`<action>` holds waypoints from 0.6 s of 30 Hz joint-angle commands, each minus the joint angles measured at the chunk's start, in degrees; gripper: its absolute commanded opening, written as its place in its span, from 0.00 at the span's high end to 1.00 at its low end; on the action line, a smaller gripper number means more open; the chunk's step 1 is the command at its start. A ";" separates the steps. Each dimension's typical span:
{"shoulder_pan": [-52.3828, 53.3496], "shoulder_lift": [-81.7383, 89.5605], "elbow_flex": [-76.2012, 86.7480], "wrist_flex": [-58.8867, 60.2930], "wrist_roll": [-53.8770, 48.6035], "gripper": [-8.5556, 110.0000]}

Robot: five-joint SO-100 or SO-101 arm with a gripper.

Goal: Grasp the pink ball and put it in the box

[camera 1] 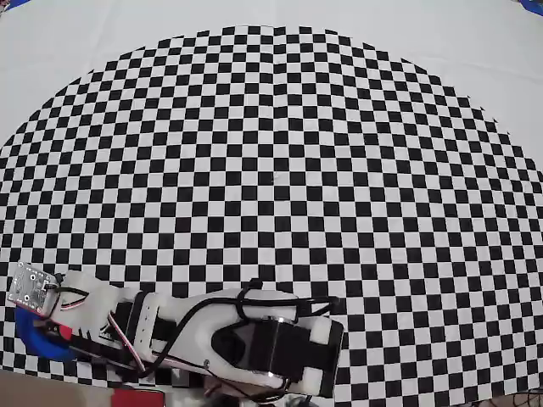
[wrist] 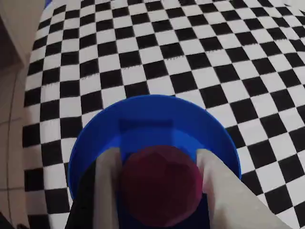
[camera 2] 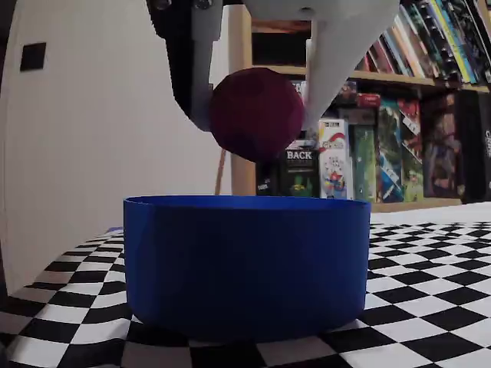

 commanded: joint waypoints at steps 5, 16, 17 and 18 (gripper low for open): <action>-0.44 -1.32 -0.35 -1.93 0.09 0.93; -0.44 -3.34 -0.88 -3.60 -0.26 0.93; -0.44 -3.34 -0.88 -3.43 -0.26 0.93; -0.44 -3.34 -0.88 -3.34 -0.35 0.93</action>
